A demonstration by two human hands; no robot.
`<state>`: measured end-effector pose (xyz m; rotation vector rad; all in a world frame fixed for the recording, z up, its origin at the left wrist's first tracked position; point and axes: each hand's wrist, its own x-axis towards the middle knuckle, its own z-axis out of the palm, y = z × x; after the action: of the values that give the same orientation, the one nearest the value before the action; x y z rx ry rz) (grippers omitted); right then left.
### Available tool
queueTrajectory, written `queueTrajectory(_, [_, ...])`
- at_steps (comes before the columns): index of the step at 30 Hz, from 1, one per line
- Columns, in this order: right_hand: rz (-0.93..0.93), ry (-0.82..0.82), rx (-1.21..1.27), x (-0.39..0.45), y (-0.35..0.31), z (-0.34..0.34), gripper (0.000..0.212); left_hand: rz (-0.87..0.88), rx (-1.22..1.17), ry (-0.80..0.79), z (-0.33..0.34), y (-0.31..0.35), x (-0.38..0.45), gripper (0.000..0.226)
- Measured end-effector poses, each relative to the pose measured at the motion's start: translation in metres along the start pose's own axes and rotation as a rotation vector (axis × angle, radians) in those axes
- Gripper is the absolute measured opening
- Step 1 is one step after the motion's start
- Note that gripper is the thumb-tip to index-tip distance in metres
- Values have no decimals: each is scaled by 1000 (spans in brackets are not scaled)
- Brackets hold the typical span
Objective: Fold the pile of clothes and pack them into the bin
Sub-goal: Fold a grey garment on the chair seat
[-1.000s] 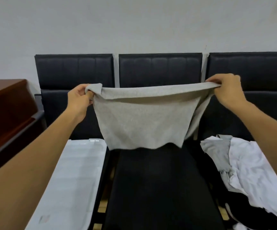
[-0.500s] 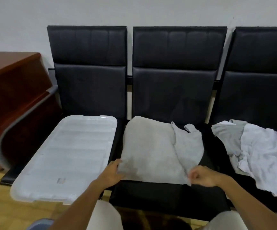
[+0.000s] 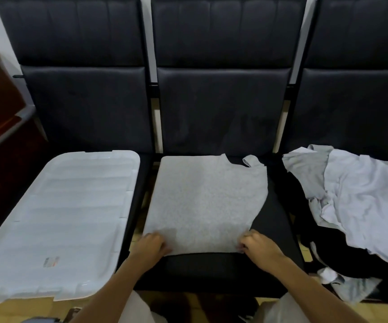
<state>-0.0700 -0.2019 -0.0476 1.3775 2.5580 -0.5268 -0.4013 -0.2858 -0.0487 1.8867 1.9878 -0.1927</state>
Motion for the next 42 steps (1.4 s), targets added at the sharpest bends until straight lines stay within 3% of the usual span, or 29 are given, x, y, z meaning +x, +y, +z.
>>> queueTrajectory(3, [-43, -93, 52, 2, -3, -5, 16, -2, -8, 23, -2, 21, 10, 40])
queueTrajectory(5, [-68, -256, 182, 1, -7, -11, 10, 54, -77, 69, 2, 38, 20, 35])
queueTrajectory(8, [-167, -505, 318, 1, -15, -20, 18, 214, -183, 102, 11, 71, 37, 33])
queueTrajectory(11, [-140, -590, 534, 6, -12, -26, 13, 331, -135, 84, 16, 111, 53, 53])
queueTrajectory(12, [-71, -513, 600, 12, -2, -25, 14, 341, -121, 67, 18, 125, 57, 63])
queueTrajectory(14, [123, -184, 598, 27, 26, -27, 17, 323, -82, 39, 19, 147, 65, 80])
queueTrajectory(16, [336, 120, 438, 37, 56, -32, 13, 291, -94, -15, 19, 163, 74, 80])
queueTrajectory(17, [403, 189, 394, 40, 68, -35, 8, 284, -114, -22, 18, 170, 81, 75])
queueTrajectory(20, [431, 190, 357, 52, 90, -38, 46, 308, -113, 78, 5, 189, 115, 41])
queueTrajectory(22, [414, 239, 355, 60, 97, -33, 59, 355, -56, 118, -7, 198, 144, 39])
queueTrajectory(25, [343, 325, 288, 71, 102, -21, 52, 414, -57, 206, -30, 212, 194, 29])
queueTrajectory(27, [309, 381, 268, 75, 108, -18, 41, 422, -61, 219, -42, 225, 226, 41])
queueTrajectory(29, [303, 410, 283, 77, 116, -18, 33, 412, 6, 147, -50, 239, 250, 50])
queueTrajectory(32, [341, 413, 356, 77, 126, -23, 29, 376, 41, 10, -52, 251, 264, 46])
queueTrajectory(36, [346, 484, 629, 72, 138, -26, 56, 429, -244, -156, -49, 258, 264, 17])
queueTrajectory(39, [274, 450, 886, 67, 143, -31, 76, 514, -594, -262, -74, 257, 252, 13])
queueTrajectory(42, [183, 404, 1037, 63, 140, -40, 43, 507, -752, -427, -114, 253, 238, 17])
